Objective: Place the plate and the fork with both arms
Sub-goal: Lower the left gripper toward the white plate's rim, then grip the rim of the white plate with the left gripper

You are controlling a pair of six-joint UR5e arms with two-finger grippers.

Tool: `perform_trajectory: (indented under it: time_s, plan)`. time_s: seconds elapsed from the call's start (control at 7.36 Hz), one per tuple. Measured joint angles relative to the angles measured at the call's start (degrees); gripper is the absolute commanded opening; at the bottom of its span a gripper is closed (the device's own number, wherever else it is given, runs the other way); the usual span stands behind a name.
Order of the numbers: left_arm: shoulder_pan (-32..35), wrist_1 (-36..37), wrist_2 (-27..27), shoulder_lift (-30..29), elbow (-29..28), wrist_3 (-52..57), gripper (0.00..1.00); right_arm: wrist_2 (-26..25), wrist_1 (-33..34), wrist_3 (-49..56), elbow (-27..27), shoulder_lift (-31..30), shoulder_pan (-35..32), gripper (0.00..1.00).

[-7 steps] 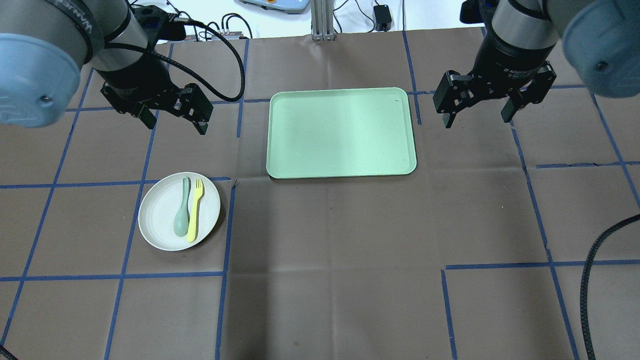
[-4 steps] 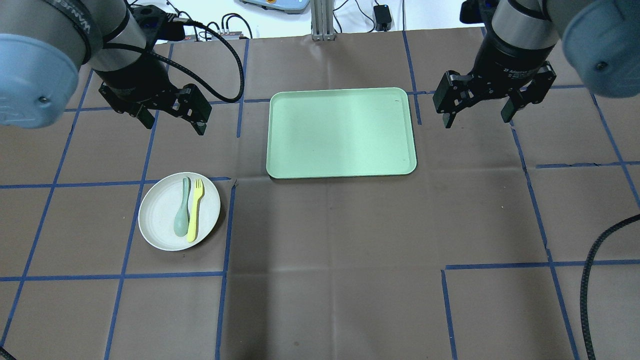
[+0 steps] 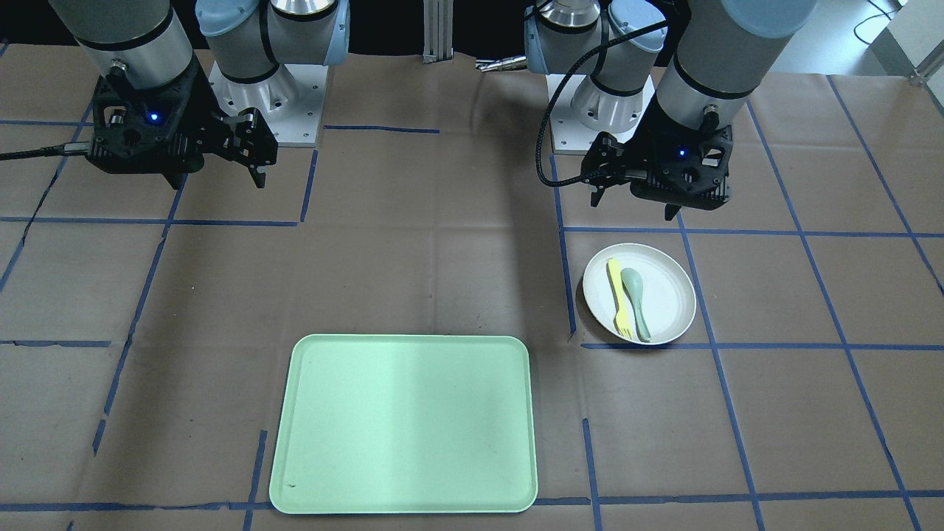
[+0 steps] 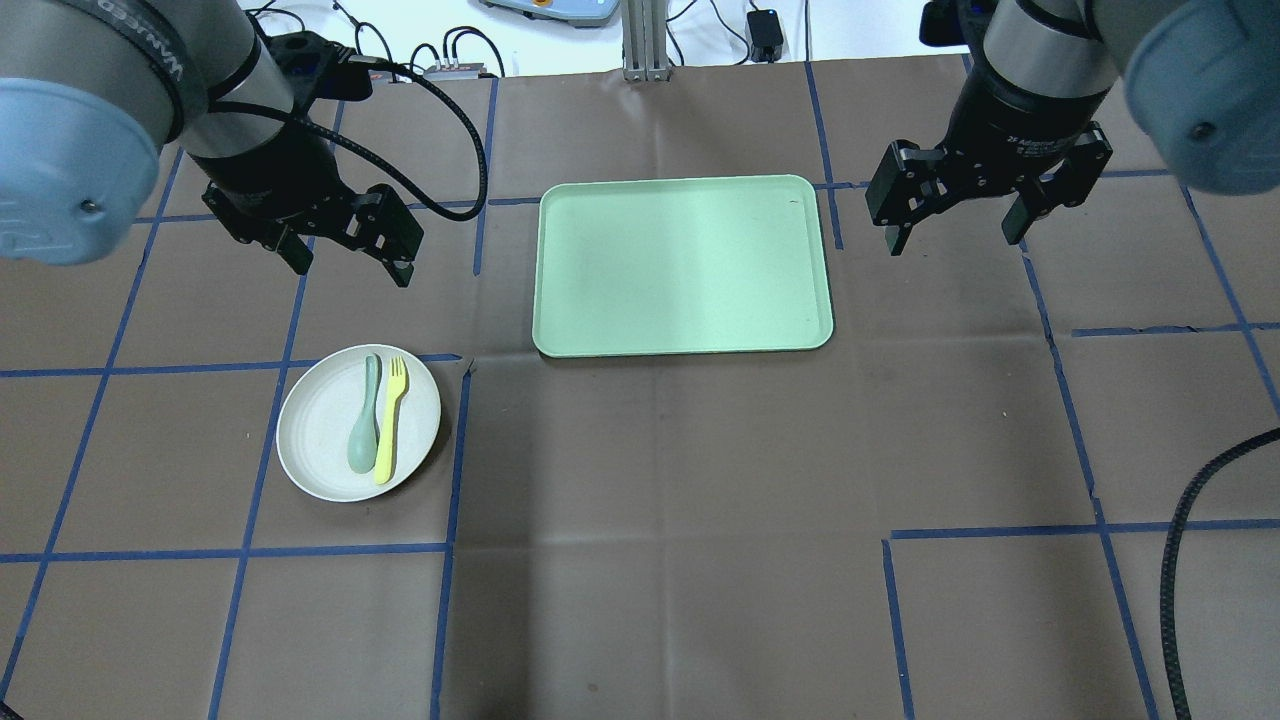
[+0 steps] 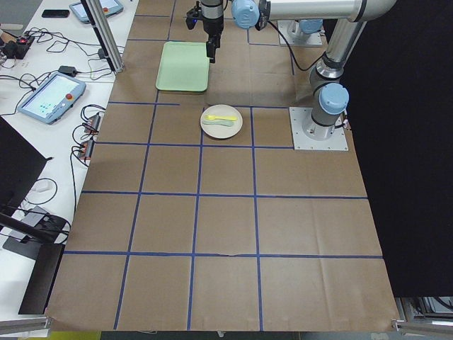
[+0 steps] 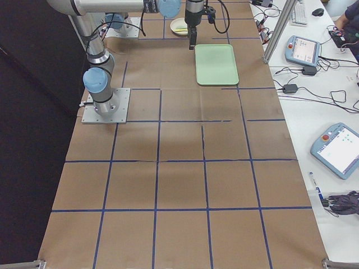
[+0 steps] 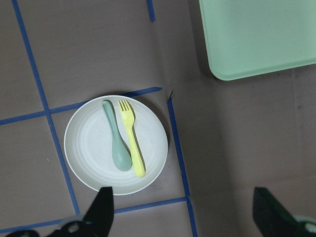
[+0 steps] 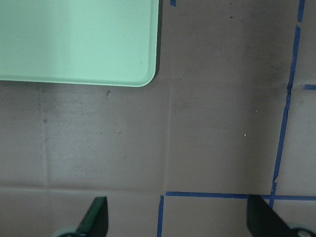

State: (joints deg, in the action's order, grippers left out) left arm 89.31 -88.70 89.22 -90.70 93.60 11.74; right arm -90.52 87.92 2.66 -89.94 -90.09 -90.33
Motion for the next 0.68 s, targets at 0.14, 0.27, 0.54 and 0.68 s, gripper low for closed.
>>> perform_trajectory:
  time_s: [0.14, 0.27, 0.54, 0.68]
  plan:
    - [0.0, 0.1, -0.2, 0.3, 1.5, -0.1, 1.0, 0.0, 0.0, 0.0, 0.0, 0.0, 0.0, 1.0]
    - [-0.1, 0.5, -0.3, 0.0, 2.5, -0.2, 0.99, 0.0, -0.1, 0.0, 0.0, 0.0, 0.0, 1.0]
    - [-0.4, 0.9, -0.3, -0.7, 3.1, -0.2, 0.99, 0.0, -0.1, 0.0, 0.0, 0.0, 0.1, 1.0]
    - [-1.4, 0.9, -0.3, -0.8, 3.5, -0.2, 0.99, 0.0, -0.1, 0.0, 0.0, 0.0, 0.1, 1.0]
